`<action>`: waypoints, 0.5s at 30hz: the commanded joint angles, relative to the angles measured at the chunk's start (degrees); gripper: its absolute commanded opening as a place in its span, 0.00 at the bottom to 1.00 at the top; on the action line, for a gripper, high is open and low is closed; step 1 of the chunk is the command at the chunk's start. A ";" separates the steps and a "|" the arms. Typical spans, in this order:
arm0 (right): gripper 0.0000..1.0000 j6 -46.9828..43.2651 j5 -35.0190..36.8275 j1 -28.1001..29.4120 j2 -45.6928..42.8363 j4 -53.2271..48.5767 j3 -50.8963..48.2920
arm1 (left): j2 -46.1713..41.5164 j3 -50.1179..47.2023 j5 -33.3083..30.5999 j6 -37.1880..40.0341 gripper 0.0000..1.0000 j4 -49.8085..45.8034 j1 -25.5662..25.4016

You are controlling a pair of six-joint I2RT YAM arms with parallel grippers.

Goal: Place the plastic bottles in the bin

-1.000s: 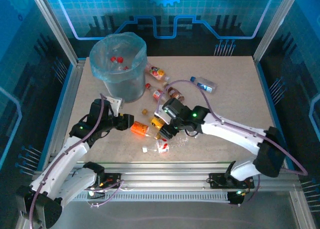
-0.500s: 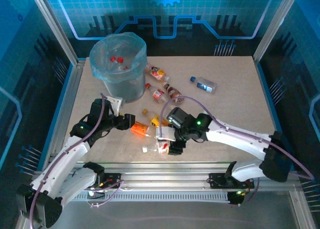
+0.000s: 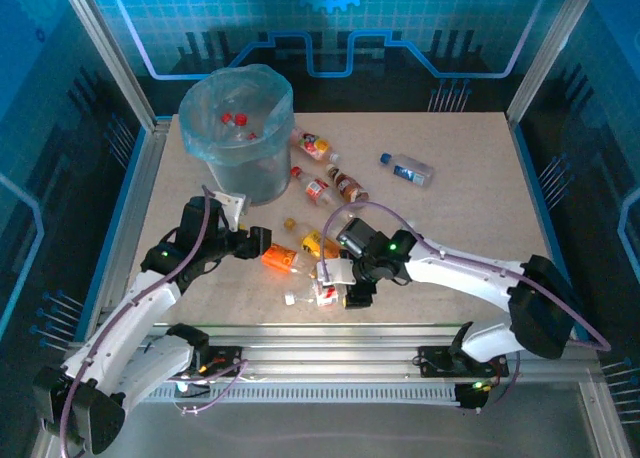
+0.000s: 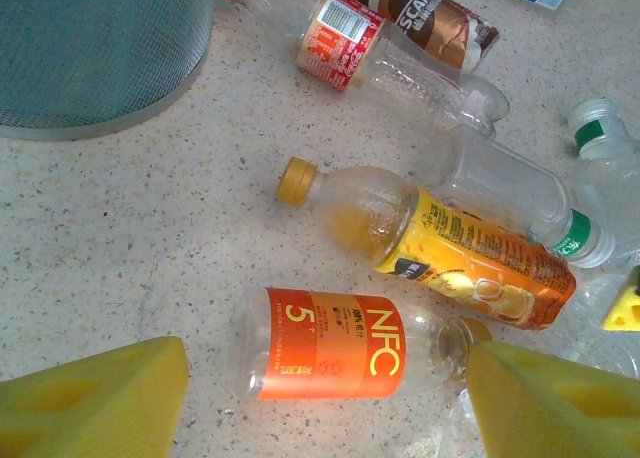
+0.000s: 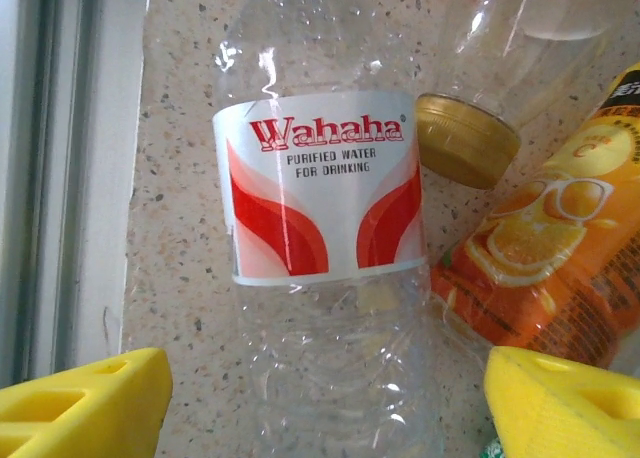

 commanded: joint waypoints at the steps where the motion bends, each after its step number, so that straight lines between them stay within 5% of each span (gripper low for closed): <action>1: 0.83 -2.11 0.81 -0.78 3.06 2.76 -0.99 | -0.07 0.50 0.44 -0.03 0.75 0.07 -0.41; 15: 0.77 -2.13 0.24 -0.80 7.91 5.64 -3.10 | -1.48 1.15 -0.50 0.56 0.75 -1.06 -0.46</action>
